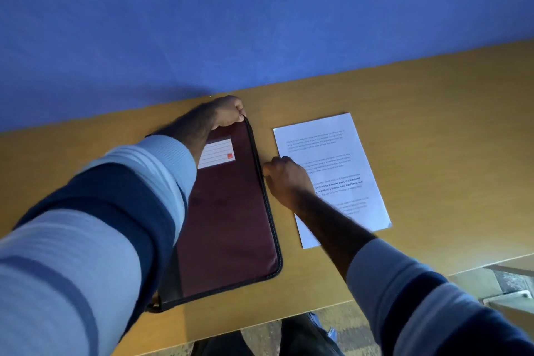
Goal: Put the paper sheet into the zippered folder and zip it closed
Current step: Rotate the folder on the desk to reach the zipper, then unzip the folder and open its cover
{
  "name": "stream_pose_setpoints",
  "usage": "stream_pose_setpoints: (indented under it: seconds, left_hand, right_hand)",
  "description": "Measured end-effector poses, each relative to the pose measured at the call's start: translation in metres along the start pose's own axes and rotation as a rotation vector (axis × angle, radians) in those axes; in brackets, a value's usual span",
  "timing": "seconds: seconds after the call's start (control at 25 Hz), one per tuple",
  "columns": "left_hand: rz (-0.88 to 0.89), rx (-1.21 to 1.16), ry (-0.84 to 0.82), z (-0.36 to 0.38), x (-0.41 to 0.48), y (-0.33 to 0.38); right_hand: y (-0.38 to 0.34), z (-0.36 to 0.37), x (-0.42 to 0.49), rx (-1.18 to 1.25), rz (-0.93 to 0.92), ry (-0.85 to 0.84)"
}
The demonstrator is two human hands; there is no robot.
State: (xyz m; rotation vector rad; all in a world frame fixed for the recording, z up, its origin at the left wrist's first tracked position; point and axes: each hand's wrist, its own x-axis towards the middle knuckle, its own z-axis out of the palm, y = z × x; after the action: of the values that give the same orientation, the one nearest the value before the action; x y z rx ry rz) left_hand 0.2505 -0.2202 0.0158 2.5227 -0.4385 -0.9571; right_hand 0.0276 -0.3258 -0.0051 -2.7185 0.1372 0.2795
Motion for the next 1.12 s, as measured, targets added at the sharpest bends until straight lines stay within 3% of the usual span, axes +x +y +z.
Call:
stream_pose_setpoints:
  seconds: [0.32, 0.44, 0.52, 0.68, 0.84, 1.12]
  left_hand:
    - [0.014, -0.004, 0.147, 0.012, -0.010, -0.002]
    - [0.135, 0.325, 0.369, 0.037, -0.045, 0.005]
    - [0.246, 0.402, 0.444, 0.078, -0.091, 0.001]
    - [0.216, 0.357, 0.379, 0.170, -0.210, -0.047]
    - [0.070, 0.376, 0.390, 0.204, -0.298, -0.131]
    - [0.020, 0.489, 0.292, 0.204, -0.315, -0.160]
  right_hand:
    - [-0.001, 0.029, -0.067, 0.075, 0.072, 0.001]
    - [-0.002, 0.028, -0.068, 0.096, 0.080, 0.029]
    - [-0.004, 0.027, -0.066, 0.099, 0.085, 0.038]
    - [-0.001, 0.027, -0.063, 0.064, 0.052, 0.030]
    - [0.000, 0.025, -0.064, 0.096, 0.018, -0.006]
    - [-0.003, 0.023, -0.069, 0.077, 0.041, 0.026]
